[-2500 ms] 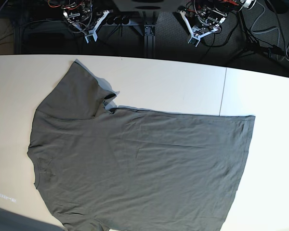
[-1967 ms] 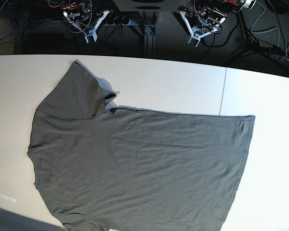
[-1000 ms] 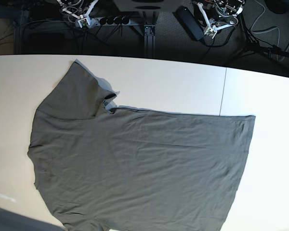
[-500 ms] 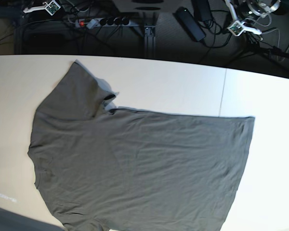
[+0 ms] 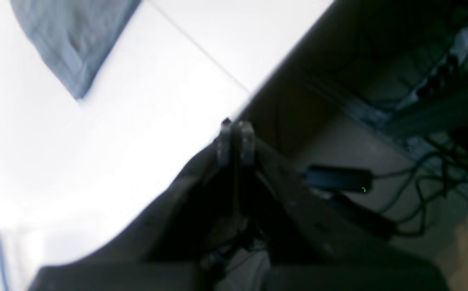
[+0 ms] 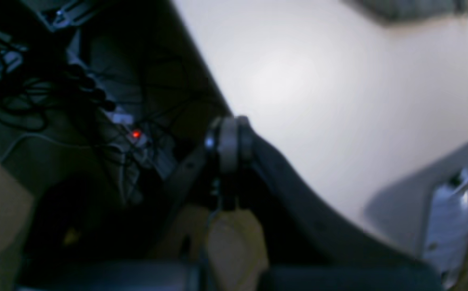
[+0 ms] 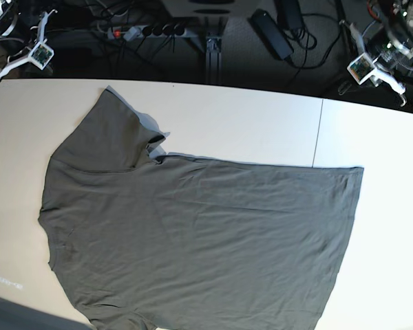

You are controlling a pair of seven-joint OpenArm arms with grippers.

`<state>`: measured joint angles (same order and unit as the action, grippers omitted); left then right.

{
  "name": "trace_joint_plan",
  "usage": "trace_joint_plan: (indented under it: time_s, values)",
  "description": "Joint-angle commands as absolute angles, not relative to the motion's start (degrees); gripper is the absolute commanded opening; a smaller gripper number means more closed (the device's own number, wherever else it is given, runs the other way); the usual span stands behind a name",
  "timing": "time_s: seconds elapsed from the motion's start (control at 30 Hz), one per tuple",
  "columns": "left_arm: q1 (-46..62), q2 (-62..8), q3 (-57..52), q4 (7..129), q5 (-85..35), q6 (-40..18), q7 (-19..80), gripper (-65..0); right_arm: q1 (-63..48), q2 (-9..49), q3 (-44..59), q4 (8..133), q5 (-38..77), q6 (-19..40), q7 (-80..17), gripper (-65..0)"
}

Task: Fold the T-shirt properly
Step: 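Move both grippers toward the shirt's shoulder and hem corners, then grasp the grey shirt's edge corners with both grippers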

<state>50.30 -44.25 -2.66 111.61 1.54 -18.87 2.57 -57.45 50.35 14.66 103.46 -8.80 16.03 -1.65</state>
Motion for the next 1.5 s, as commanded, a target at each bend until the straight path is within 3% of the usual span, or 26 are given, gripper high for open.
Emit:
trace_joint_plan:
  time_s: [0.0,0.07,0.17,0.23,0.47,0.73,0.87,0.93,1.03,1.3,1.47]
  values:
    - [50.65,-45.71,-3.14,113.30,2.07,-18.79,1.67,-57.3,-56.77,52.01,15.25,104.20,-8.78,16.99,-1.15,-65.0]
    - [50.63,-47.13,-3.14,114.39,2.98,-18.81,1.69,-52.9,-54.94,53.67,15.25,104.14,-8.84,17.87,-1.17,-58.1]
    - [50.61,-49.06,-3.14,114.69,4.14,-18.70,1.50,-52.3,-50.85,55.33,14.83,103.92,-9.82,19.42,-1.15,-38.5]
    - [50.46,-50.11,-3.14,114.69,4.12,-18.68,1.45,-52.3,-47.44,56.60,13.23,103.44,-10.44,19.53,-1.19,-34.1]
    - [50.30,-51.66,-3.14,114.67,4.12,-18.68,1.13,-52.3,-33.01,62.00,-4.16,100.97,-17.78,19.92,-1.15,-33.9]
    - [50.33,-51.64,-3.14,114.67,4.14,-18.48,1.37,-52.3,-18.20,62.35,-21.80,94.54,-24.16,19.92,-1.26,-33.9]
    - [50.30,-51.83,-3.14,114.67,6.63,-13.65,1.37,-51.6,-13.21,62.02,-29.87,91.94,-27.03,19.92,-1.26,-33.9]
    - [50.33,-52.49,-3.14,114.67,8.10,-12.43,1.37,-47.4,-10.85,61.69,-33.10,91.13,-27.03,19.92,-1.28,-33.9]
    - [50.33,-53.36,-3.14,114.63,8.86,-12.40,1.37,-41.7,-8.08,60.34,-36.25,89.73,-27.03,19.92,-1.15,-33.9]
    - [44.36,-57.39,-2.31,110.39,8.86,-12.73,1.08,-40.6,-5.56,56.64,-38.02,87.61,-26.55,19.99,-1.39,-34.0]
    - [35.53,-62.13,3.75,105.41,8.88,-12.86,0.01,-40.6,-5.54,56.51,-38.02,87.61,-26.55,19.99,-1.37,-34.0]
